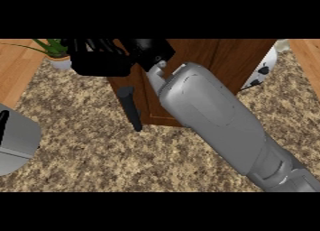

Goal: Pick up the wine, place it into the cabinet and close the cabinet

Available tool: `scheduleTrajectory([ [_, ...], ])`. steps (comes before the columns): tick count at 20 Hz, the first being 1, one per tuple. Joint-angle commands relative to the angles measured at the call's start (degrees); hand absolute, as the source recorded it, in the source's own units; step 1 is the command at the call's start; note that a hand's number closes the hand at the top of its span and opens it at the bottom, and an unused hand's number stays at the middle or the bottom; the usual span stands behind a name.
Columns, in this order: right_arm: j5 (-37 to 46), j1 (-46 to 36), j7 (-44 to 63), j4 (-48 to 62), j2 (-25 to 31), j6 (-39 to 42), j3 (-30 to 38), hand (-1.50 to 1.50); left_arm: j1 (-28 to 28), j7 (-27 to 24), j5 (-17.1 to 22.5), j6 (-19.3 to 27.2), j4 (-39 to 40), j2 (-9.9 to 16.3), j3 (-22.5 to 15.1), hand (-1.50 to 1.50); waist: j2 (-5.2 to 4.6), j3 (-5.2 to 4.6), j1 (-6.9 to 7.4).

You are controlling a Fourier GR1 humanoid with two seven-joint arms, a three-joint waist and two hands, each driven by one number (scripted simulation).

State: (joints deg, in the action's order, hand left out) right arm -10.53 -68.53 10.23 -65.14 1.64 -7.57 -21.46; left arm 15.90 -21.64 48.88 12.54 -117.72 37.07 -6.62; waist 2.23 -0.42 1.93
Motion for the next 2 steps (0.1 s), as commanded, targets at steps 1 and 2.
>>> scheduleTrajectory([
  [1,1.89,-0.92,-1.65,9.8,4.28,-1.24,4.64,1.5,-0.35,-0.01,-1.15,-0.16,0.05,-0.43,-0.77,-1.5,-2.98,0.34,-0.12],
  [2,1.22,-0.52,-1.04,9.14,4.84,-0.44,5.02,1.5,0.42,-0.7,-0.2,-1.67,1.28,-0.55,0.43,-1.5,-2.84,0.31,-0.15],
])
